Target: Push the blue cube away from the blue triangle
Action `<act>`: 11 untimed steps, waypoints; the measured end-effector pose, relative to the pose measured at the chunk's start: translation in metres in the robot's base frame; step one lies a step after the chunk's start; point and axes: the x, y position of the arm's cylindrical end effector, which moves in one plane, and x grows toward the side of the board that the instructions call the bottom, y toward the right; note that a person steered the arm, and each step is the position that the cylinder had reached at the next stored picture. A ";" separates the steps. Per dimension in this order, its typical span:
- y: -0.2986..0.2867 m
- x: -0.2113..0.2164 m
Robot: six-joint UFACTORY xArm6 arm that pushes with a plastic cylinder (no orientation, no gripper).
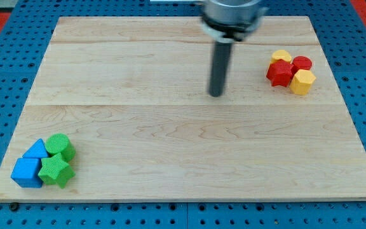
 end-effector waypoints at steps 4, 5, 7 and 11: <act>-0.324 0.030; -0.326 0.050; -0.284 0.191; -0.215 0.197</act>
